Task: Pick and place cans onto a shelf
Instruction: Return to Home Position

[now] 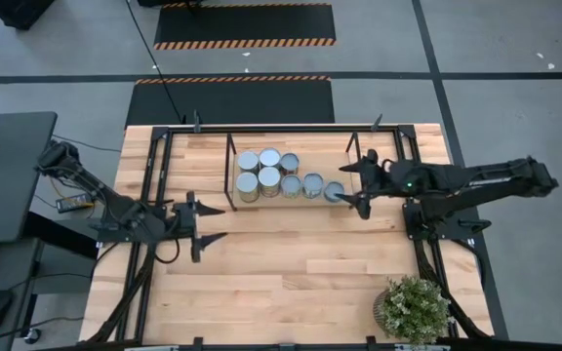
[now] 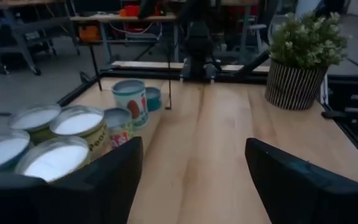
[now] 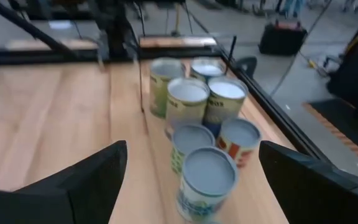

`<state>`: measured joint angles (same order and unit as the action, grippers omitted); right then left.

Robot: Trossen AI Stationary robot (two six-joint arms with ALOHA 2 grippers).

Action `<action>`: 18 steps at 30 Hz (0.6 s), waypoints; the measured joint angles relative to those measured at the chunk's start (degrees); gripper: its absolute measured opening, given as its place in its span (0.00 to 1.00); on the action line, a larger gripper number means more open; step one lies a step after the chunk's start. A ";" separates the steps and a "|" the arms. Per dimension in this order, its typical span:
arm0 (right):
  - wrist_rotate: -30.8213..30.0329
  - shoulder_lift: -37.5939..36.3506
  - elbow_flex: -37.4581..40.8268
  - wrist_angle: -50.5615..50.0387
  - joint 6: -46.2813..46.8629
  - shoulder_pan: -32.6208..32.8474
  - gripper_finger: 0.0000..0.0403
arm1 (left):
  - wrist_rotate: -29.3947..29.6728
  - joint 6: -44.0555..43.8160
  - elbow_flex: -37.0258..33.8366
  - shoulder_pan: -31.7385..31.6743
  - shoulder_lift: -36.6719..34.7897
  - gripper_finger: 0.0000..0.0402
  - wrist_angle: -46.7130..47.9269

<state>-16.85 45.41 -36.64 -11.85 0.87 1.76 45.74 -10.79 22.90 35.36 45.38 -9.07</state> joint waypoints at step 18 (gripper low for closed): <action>1.98 -12.42 19.80 27.51 -1.18 5.56 0.92 | -4.15 2.30 -18.68 -2.85 -9.47 0.67 -21.99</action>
<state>-14.88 32.98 -16.84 15.66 -0.31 7.32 41.58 -8.49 4.22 32.51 35.92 -31.06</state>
